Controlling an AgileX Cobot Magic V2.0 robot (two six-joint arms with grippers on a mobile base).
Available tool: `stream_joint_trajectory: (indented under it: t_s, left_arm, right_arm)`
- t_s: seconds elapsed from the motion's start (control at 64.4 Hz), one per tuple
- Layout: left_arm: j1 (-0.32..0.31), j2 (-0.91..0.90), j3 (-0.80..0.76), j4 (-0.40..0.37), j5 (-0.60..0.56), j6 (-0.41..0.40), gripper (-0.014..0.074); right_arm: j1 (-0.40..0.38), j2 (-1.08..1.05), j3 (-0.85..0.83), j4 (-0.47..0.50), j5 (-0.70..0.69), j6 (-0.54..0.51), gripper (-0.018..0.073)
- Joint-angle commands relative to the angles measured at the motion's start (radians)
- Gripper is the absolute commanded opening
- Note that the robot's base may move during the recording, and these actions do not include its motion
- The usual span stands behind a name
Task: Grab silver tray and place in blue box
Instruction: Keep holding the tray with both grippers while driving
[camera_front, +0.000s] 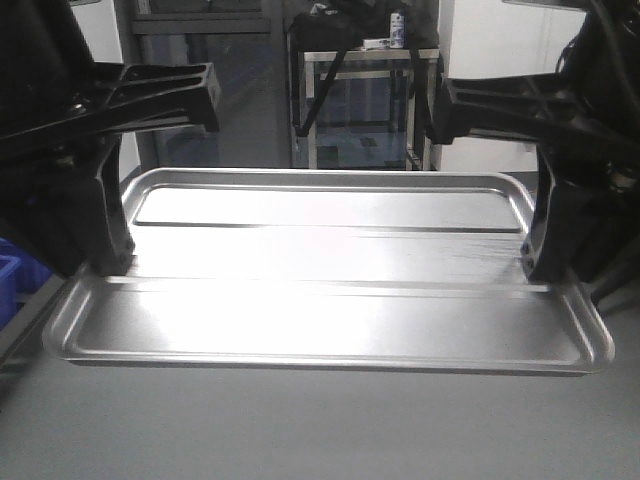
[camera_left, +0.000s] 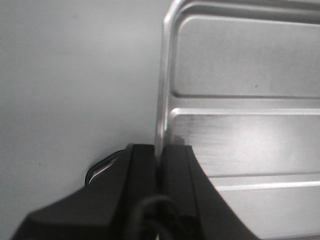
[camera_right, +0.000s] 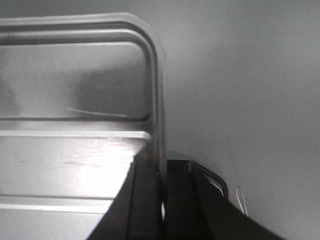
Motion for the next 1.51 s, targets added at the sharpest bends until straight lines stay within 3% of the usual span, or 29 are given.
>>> stream_joint_trajectory:
  t_s: [0.0,1.49]
  left_arm:
    - [0.004,-0.031,-0.022,0.03,-0.006,-0.01,-0.0104]
    - [0.004,-0.031,-0.022,0.023,-0.006,-0.01,-0.0104]
  right_arm:
    - [-0.002,-0.032,-0.024,-0.04,-0.009,-0.001,0.0059]
    - [-0.002,-0.032,-0.024,-0.04,-0.007,-0.001,0.0059]
